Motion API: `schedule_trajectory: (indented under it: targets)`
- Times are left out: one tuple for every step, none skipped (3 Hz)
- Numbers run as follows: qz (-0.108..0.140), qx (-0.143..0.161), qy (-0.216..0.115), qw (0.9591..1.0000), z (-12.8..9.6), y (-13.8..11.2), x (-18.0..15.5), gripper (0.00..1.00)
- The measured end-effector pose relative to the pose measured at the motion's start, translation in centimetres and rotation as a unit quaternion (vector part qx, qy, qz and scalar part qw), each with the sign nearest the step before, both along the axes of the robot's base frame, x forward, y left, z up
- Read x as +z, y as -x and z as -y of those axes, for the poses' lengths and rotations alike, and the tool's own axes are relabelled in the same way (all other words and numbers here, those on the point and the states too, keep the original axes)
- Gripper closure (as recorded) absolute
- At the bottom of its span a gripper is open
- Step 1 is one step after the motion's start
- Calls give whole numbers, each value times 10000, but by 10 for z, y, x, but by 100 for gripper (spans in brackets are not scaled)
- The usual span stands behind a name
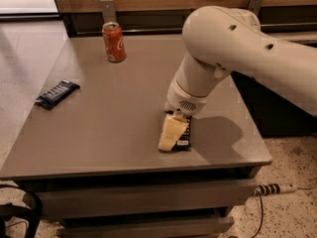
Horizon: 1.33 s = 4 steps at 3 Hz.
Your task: Move rxbar chocolate near coke can
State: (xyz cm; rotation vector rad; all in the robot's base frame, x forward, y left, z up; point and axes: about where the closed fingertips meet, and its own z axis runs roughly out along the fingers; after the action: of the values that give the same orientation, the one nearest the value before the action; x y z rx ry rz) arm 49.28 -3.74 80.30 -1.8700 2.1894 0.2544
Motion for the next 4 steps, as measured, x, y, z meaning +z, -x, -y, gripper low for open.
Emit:
schedule_trajectory:
  targets:
    - [0, 0, 0, 10000, 0, 0, 9, 95]
    - [0, 1, 1, 10000, 0, 0, 18, 100]
    - [1, 1, 1, 10000, 0, 0, 19, 100]
    - [84, 5, 86, 9999, 1, -1, 29, 100]
